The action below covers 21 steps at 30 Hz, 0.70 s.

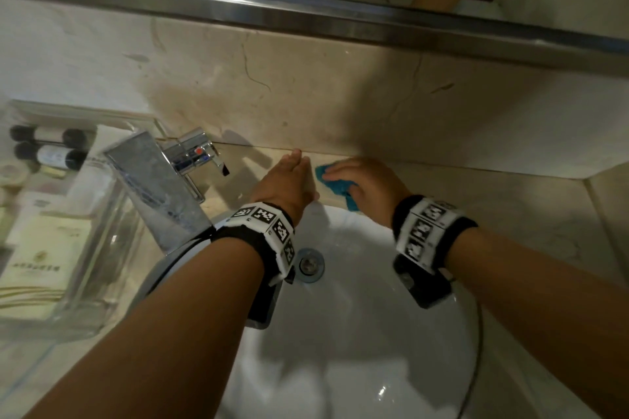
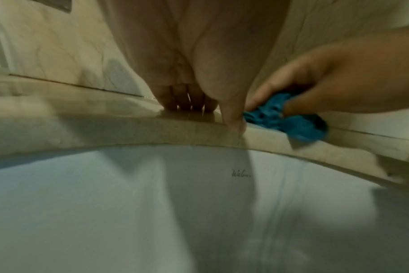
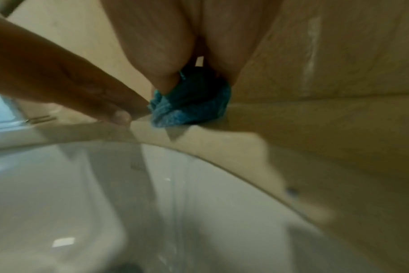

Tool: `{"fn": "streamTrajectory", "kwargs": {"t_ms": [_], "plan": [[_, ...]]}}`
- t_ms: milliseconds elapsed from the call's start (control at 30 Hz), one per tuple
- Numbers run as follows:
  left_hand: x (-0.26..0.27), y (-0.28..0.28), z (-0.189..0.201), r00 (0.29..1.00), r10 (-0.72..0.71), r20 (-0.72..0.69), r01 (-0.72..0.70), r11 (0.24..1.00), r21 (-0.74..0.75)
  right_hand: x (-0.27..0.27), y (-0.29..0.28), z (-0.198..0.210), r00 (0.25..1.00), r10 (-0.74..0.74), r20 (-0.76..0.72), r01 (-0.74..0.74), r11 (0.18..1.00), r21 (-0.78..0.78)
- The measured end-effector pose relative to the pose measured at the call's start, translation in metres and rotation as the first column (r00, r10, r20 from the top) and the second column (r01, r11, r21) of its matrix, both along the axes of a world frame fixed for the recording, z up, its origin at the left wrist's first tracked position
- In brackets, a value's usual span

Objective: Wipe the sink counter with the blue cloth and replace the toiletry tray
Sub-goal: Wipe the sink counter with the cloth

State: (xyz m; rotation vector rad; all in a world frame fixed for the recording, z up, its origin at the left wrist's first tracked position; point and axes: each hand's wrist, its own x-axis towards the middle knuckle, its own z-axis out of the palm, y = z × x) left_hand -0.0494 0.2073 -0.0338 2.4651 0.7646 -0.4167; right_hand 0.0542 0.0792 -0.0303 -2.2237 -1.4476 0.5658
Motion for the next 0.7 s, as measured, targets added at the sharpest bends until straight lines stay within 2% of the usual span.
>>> {"fn": "streamTrajectory", "kwargs": {"t_ms": [167, 300, 433, 500, 567, 700], "plan": [[0.006, -0.001, 0.0, 0.999, 0.002, -0.047, -0.003, 1.0, -0.017, -0.002, -0.031, 0.015, 0.997, 0.076, -0.019, -0.078, 0.983, -0.169], [0.007, -0.003, 0.002, 0.999, 0.02, -0.046, -0.02, 1.0, -0.01, 0.004, 0.0, 0.014, 0.999, -0.048, 0.017, 0.049, 0.998, -0.033], [0.006, -0.003, 0.002, 0.998, -0.014, -0.057, 0.015, 1.0, 0.016, 0.004, 0.021, 0.0, 0.987, -0.163, 0.005, 0.163, 0.987, 0.001], [0.008, -0.004, 0.004, 0.998, 0.005, -0.062, -0.004, 1.0, 0.018, -0.001, 0.01, -0.002, 0.991, -0.133, -0.03, 0.134, 0.991, 0.019], [0.009, -0.005, 0.006, 0.997, 0.01, -0.079, -0.008, 1.0, 0.023, -0.006, -0.01, 0.0, 0.998, -0.055, -0.002, 0.055, 0.998, 0.013], [0.007, -0.004, 0.006, 0.992, -0.036, -0.124, 0.04, 0.999, 0.034, -0.004, -0.041, 0.009, 0.993, -0.05, -0.104, 0.039, 0.994, -0.104]]}}
